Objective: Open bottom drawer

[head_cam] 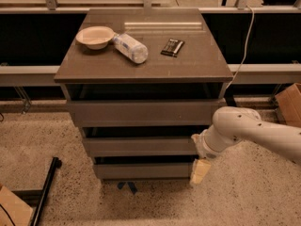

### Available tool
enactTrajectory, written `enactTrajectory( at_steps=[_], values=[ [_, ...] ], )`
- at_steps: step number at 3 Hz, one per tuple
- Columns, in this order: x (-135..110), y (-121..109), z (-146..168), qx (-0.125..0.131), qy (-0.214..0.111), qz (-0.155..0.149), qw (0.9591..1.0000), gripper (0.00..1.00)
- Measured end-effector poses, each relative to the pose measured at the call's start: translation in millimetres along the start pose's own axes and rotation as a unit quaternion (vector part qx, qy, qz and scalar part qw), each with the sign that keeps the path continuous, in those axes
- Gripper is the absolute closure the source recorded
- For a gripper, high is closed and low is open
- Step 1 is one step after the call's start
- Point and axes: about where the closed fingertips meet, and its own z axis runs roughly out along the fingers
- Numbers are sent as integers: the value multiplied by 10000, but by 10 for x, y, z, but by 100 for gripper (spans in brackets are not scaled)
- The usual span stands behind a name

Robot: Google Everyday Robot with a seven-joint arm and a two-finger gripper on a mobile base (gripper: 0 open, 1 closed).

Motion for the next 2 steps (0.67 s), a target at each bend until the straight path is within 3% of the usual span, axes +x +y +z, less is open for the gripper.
enactTrajectory(
  at_steps=[1, 2],
  values=[
    [-1, 5, 22, -1, 13, -40, 10000, 0],
    [-8, 32, 144, -6, 80, -264, 9996, 0]
  ],
)
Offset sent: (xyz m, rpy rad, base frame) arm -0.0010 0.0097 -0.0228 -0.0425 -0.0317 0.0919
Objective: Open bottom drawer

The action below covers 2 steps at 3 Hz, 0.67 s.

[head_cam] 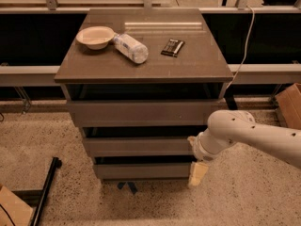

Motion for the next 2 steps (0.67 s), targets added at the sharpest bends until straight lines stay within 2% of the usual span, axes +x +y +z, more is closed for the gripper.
enactTrajectory(
  at_steps=[1, 2],
  values=[
    [41, -11, 287, -181, -118, -467, 9987, 0],
    [155, -13, 532, -293, -399, -515, 9974, 0]
  ],
)
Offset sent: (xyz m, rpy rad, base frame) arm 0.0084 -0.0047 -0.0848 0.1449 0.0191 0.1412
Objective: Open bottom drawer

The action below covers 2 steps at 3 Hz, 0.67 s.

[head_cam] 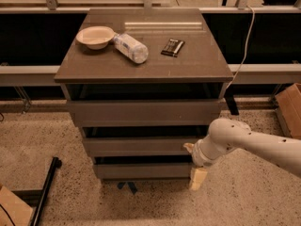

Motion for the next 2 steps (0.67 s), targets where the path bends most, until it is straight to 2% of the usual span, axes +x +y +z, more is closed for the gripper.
enactTrajectory(
  at_steps=[1, 2],
  values=[
    [71, -97, 278, -155, -245, -90, 9995, 0],
    [89, -131, 338, -159, -288, -96, 9994, 0]
  ],
)
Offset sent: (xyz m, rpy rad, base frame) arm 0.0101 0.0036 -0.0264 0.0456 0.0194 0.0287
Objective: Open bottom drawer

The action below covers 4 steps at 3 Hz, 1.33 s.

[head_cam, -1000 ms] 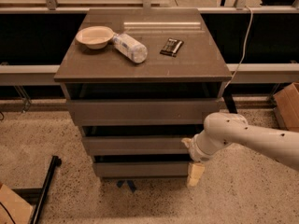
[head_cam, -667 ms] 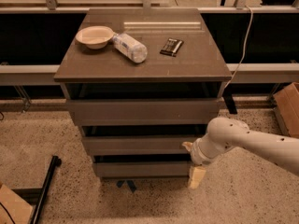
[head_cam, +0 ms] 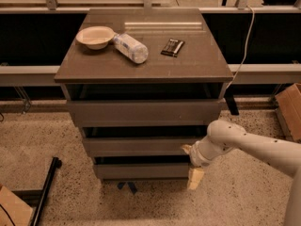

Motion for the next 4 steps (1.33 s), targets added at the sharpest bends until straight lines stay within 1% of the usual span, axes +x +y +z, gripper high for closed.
enactTrajectory(
  at_steps=[1, 2, 3, 4],
  values=[
    [65, 100, 89, 32, 246, 155, 9996, 0],
    [189, 68, 291, 302, 377, 255, 9985, 0],
    [420, -78, 642, 379, 212, 419, 9982, 0],
    [544, -229, 845, 359, 61, 487, 9982, 0]
  ],
)
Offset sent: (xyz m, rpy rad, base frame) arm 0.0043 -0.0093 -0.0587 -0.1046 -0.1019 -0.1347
